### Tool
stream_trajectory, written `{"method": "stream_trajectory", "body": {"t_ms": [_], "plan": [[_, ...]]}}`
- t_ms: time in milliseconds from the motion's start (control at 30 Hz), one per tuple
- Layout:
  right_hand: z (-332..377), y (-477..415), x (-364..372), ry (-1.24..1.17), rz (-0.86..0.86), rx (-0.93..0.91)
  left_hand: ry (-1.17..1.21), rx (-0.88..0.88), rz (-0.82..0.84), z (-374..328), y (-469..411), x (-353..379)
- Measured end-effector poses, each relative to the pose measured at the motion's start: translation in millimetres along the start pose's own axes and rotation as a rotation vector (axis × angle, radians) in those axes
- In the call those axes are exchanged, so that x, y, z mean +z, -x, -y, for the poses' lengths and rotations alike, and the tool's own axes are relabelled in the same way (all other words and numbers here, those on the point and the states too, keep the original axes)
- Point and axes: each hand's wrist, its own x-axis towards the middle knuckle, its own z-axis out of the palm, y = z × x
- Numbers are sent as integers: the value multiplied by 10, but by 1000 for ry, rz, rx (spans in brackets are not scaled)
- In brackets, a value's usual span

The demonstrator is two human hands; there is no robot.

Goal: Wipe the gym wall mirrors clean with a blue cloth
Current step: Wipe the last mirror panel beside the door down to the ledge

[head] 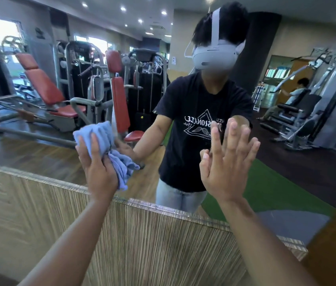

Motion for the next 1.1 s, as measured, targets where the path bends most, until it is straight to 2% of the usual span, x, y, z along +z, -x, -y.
{"method": "stream_trajectory", "body": {"t_ms": [100, 167, 267, 367, 567, 733, 933, 1100], "plan": [[131, 165, 40, 6, 62, -187, 121, -359, -59, 17, 231, 193], [210, 257, 127, -10, 82, -216, 160, -514, -94, -136, 551, 353], [249, 289, 258, 30, 34, -191, 214, -628, -69, -447, 1055, 520], [242, 306, 323, 43, -16, -194, 271, -705, -53, -432, 1136, 603], [239, 330, 343, 41, -32, -193, 275, -743, -229, 15, 693, 470], [241, 332, 338, 47, -44, -194, 255, -752, -311, 330, 415, 380], [265, 333, 346, 76, -56, -187, 209, -740, -275, 316, 567, 413], [267, 331, 349, 105, -73, -187, 244, -759, -121, -321, 1217, 711]]}}
